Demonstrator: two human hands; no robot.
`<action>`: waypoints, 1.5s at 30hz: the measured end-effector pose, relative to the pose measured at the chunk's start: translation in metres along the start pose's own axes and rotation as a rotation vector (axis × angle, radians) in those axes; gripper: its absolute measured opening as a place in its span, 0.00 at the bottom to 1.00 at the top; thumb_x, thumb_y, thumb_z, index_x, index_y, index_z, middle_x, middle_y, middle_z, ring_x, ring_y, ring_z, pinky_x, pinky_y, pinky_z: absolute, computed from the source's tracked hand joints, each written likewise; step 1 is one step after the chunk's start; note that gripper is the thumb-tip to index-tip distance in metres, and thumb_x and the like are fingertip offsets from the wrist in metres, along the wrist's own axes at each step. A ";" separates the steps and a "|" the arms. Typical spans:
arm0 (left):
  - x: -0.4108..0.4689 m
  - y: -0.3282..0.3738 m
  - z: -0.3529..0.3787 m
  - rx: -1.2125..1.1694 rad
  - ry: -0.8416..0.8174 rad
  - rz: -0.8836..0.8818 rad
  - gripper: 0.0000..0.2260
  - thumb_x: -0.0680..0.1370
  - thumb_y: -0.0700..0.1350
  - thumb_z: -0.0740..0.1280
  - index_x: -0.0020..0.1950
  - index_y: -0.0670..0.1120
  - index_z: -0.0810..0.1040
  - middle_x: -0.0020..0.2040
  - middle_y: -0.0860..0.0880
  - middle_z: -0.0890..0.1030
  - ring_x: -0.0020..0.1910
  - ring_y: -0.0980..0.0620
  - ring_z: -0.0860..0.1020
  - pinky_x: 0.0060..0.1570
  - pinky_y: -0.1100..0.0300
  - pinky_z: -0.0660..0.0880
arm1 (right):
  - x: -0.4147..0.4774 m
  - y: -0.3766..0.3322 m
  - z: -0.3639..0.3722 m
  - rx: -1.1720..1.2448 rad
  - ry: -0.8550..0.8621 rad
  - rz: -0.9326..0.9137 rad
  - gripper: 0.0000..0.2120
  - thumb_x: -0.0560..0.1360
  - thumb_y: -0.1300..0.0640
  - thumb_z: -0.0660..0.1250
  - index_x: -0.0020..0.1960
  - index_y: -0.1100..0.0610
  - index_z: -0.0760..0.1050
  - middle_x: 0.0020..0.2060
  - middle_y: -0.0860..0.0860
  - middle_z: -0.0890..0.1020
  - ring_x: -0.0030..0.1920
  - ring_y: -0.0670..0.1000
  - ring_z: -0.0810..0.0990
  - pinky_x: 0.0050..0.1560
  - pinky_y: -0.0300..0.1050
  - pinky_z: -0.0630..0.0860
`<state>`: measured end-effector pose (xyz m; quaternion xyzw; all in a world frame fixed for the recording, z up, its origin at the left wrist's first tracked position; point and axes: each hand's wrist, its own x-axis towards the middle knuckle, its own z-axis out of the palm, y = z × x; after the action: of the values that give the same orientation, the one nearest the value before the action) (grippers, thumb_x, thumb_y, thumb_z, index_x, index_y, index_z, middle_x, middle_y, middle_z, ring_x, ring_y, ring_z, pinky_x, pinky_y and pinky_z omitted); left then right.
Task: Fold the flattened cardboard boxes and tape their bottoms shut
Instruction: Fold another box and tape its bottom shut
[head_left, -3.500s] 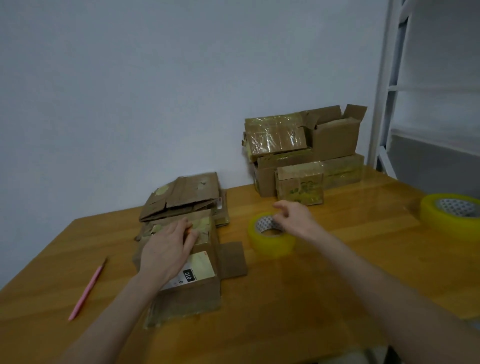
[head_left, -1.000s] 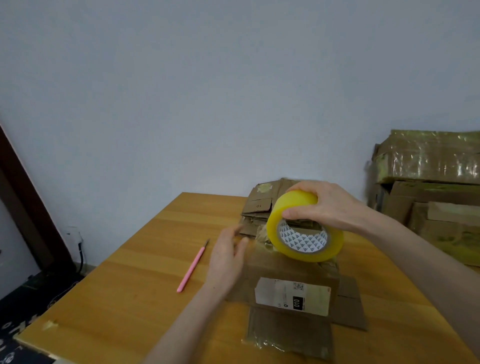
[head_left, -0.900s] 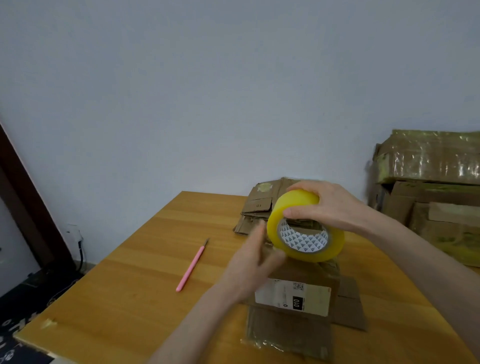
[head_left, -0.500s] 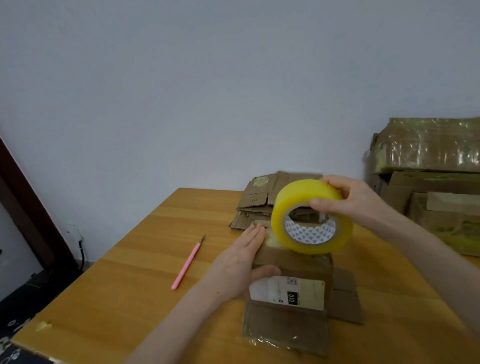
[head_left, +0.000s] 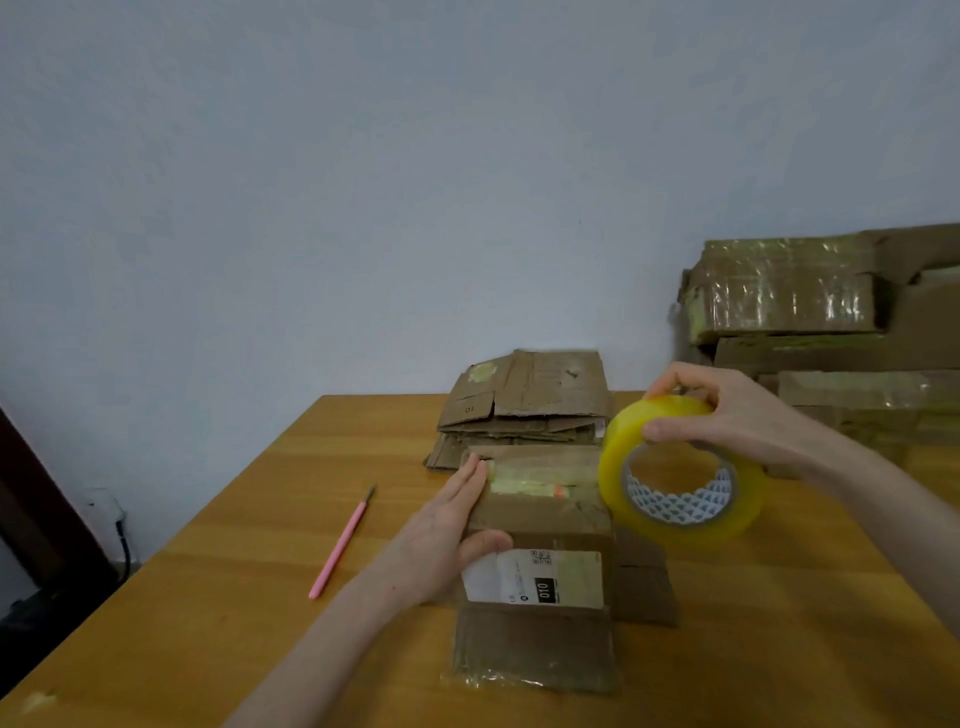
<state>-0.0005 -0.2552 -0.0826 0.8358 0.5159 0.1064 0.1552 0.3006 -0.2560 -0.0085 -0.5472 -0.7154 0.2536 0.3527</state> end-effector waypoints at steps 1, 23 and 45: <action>0.000 0.000 0.000 0.006 -0.005 -0.002 0.38 0.77 0.59 0.60 0.78 0.51 0.41 0.77 0.57 0.39 0.76 0.56 0.49 0.73 0.55 0.52 | 0.000 -0.001 0.000 -0.010 -0.013 0.008 0.19 0.58 0.38 0.71 0.46 0.45 0.76 0.45 0.45 0.80 0.45 0.45 0.79 0.40 0.42 0.74; 0.011 -0.005 -0.015 0.268 0.116 0.006 0.51 0.61 0.79 0.43 0.76 0.52 0.43 0.76 0.50 0.36 0.75 0.54 0.38 0.74 0.53 0.43 | -0.045 0.046 0.054 0.152 0.197 0.039 0.19 0.67 0.53 0.74 0.55 0.45 0.71 0.50 0.43 0.75 0.48 0.45 0.76 0.40 0.38 0.74; 0.047 0.063 0.028 0.500 0.076 0.248 0.37 0.77 0.65 0.56 0.77 0.54 0.39 0.77 0.55 0.40 0.77 0.49 0.42 0.74 0.55 0.45 | -0.069 0.097 0.073 0.678 0.182 0.263 0.34 0.50 0.42 0.82 0.54 0.45 0.77 0.52 0.51 0.81 0.54 0.54 0.80 0.54 0.59 0.77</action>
<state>0.0820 -0.2433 -0.0844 0.9003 0.4252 0.0253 -0.0896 0.3129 -0.2942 -0.1418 -0.5068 -0.4801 0.4697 0.5404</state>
